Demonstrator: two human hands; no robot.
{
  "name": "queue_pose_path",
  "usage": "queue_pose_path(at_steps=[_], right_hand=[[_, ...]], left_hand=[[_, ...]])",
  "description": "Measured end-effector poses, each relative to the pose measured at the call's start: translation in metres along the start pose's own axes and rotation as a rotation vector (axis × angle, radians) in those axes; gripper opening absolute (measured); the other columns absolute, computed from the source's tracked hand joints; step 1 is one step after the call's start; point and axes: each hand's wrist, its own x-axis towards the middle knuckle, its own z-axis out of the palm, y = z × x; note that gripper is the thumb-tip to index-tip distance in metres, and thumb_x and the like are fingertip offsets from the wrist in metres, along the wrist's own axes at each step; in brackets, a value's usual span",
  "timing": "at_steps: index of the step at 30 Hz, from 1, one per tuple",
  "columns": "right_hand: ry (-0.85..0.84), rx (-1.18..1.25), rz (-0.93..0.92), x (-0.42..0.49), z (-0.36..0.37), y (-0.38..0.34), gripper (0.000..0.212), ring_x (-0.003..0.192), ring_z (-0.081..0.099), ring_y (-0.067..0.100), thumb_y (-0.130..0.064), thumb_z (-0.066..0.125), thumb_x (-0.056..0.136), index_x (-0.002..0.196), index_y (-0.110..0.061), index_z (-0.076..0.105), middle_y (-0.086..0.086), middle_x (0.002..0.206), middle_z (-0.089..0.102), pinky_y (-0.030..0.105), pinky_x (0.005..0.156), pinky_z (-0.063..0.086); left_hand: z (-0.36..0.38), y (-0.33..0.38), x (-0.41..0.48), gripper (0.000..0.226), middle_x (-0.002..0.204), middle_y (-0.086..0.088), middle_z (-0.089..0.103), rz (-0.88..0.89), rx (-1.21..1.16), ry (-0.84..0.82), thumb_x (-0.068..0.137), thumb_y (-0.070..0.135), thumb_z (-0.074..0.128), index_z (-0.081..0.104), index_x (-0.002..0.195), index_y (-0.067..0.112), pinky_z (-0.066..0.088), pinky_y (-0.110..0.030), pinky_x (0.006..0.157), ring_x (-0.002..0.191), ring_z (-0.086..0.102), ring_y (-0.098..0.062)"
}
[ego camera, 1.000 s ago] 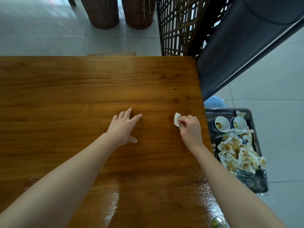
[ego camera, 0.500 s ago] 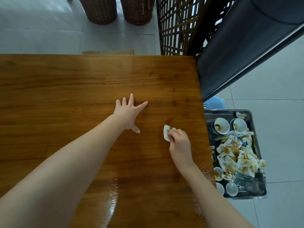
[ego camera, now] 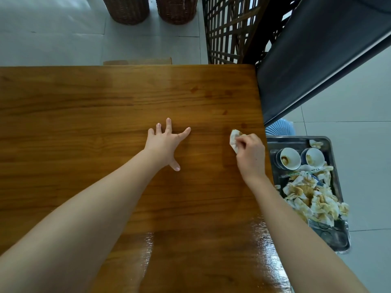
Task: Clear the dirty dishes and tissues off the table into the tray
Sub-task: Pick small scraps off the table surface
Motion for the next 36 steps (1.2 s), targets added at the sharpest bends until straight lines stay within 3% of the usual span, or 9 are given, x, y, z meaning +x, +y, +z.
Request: queue_pose_path(at_steps=[8, 17, 21, 24, 30, 36], right_hand=[[-0.049, 0.003, -0.007, -0.062, 0.01, -0.016, 0.02, 0.095, 0.055, 0.013, 0.0, 0.058, 0.089, 0.107, -0.002, 0.067, 0.006, 0.1, 0.064, 0.007, 0.074, 0.036], [-0.116, -0.009, -0.185, -0.061, 0.033, -0.041, 0.022, 0.092, 0.06, 0.021, 0.005, 0.068, 0.081, 0.103, 0.001, 0.069, 0.011, 0.097, 0.067, 0.022, 0.076, 0.047], [-0.069, -0.025, -0.17, -0.029, 0.03, -0.035, 0.017, 0.092, 0.056, 0.016, 0.003, 0.062, 0.087, 0.102, -0.002, 0.069, 0.009, 0.096, 0.065, 0.011, 0.078, 0.038], [0.0, 0.015, -0.051, -0.002, 0.019, -0.021, 0.019, 0.096, 0.053, 0.013, -0.005, 0.056, 0.093, 0.108, -0.003, 0.067, 0.006, 0.101, 0.063, 0.006, 0.073, 0.033], [0.077, -0.059, -0.022, -0.009, 0.004, 0.002, 0.016, 0.09, 0.058, 0.022, -0.008, 0.06, 0.091, 0.103, -0.001, 0.068, 0.01, 0.093, 0.065, 0.021, 0.076, 0.039], [0.056, -0.062, -0.094, -0.001, 0.002, -0.012, 0.029, 0.097, 0.053, 0.021, -0.01, 0.065, 0.089, 0.116, -0.001, 0.064, 0.011, 0.103, 0.062, 0.03, 0.08, 0.045]], left_hand=[[0.003, 0.0, 0.003, 0.128, 0.159, -0.021, -0.009, -0.002, -0.005, 0.011, 0.061, 0.053, 0.082, -0.01, 0.15, 0.042, 0.017, -0.056, 0.114, 0.144, 0.004, -0.048], [0.007, 0.002, 0.008, 0.13, 0.159, -0.02, -0.008, -0.022, 0.009, 0.024, 0.059, 0.055, 0.083, -0.01, 0.149, 0.044, 0.019, -0.055, 0.114, 0.144, 0.006, -0.047], [0.006, 0.0, 0.009, 0.131, 0.159, -0.021, -0.009, -0.011, 0.019, 0.011, 0.058, 0.056, 0.082, -0.012, 0.149, 0.043, 0.019, -0.054, 0.114, 0.144, 0.007, -0.048], [0.006, -0.001, 0.008, 0.132, 0.159, -0.021, -0.009, -0.008, 0.024, 0.012, 0.058, 0.057, 0.082, -0.013, 0.148, 0.043, 0.02, -0.054, 0.114, 0.144, 0.006, -0.048], [0.006, -0.001, 0.009, 0.132, 0.159, -0.022, -0.009, 0.002, 0.017, 0.007, 0.058, 0.056, 0.082, -0.012, 0.149, 0.042, 0.02, -0.054, 0.114, 0.144, 0.006, -0.048], [0.004, -0.001, 0.007, 0.131, 0.159, -0.022, -0.009, 0.006, 0.017, 0.005, 0.059, 0.055, 0.083, -0.011, 0.15, 0.041, 0.021, -0.053, 0.114, 0.143, 0.006, -0.049]])
